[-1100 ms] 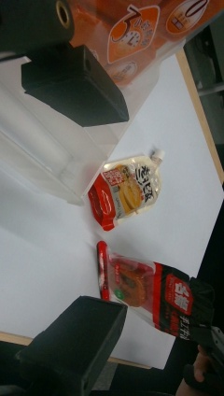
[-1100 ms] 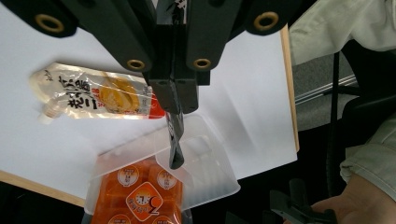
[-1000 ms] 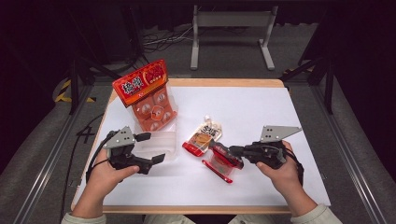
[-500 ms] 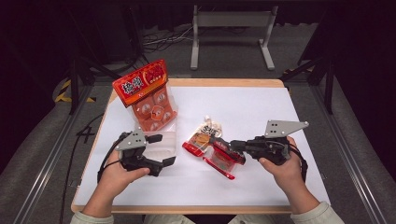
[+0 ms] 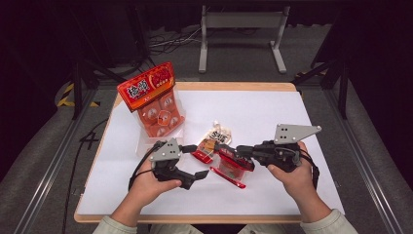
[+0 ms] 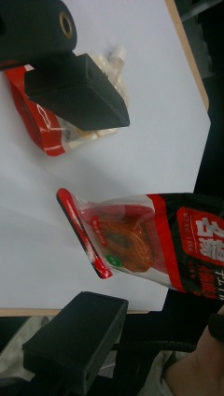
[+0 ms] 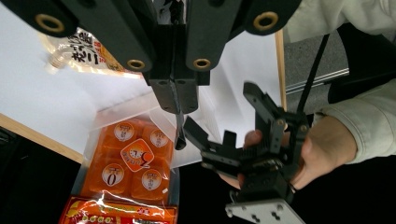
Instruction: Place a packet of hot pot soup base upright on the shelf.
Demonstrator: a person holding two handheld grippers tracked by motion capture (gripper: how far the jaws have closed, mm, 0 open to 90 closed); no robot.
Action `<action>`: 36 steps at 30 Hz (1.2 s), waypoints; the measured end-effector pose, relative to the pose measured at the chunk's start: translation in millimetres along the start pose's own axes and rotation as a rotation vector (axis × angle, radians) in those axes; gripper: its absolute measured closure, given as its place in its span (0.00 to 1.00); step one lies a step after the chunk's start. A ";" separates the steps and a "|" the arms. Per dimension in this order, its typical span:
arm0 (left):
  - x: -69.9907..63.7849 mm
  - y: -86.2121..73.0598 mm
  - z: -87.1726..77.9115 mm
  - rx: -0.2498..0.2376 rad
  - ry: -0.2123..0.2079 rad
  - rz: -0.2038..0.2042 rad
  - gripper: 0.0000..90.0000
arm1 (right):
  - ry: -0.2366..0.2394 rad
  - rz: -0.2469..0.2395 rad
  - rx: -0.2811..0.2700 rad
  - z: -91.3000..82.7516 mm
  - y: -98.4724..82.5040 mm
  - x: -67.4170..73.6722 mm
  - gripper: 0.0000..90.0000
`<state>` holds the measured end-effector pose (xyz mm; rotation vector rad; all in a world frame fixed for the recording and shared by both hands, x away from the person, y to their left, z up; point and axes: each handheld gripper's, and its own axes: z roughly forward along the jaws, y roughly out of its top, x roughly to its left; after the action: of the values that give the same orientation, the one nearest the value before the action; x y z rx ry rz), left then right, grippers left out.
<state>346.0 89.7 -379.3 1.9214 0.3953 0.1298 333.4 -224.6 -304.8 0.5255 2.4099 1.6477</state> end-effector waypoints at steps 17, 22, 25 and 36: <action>2.0 -1.8 27.5 -0.078 -0.106 -0.029 0.16 | 0.039 -0.002 -0.021 4.3 2.5 3.3 1.00; 4.1 -0.7 35.0 -0.114 -0.141 -0.053 0.19 | 0.052 -0.003 -0.017 6.9 1.5 4.1 1.00; 4.7 0.8 38.6 -0.134 -0.162 -0.058 0.23 | 0.062 -0.004 -0.011 9.3 0.5 4.6 1.00; 2.6 1.6 46.4 -0.129 -0.207 -0.068 0.36 | 0.075 -0.005 -0.003 13.1 -1.4 6.0 1.00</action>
<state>361.5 49.0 -395.7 1.7716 0.3050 -0.0864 332.1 -211.5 -310.7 0.4651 2.4585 1.6976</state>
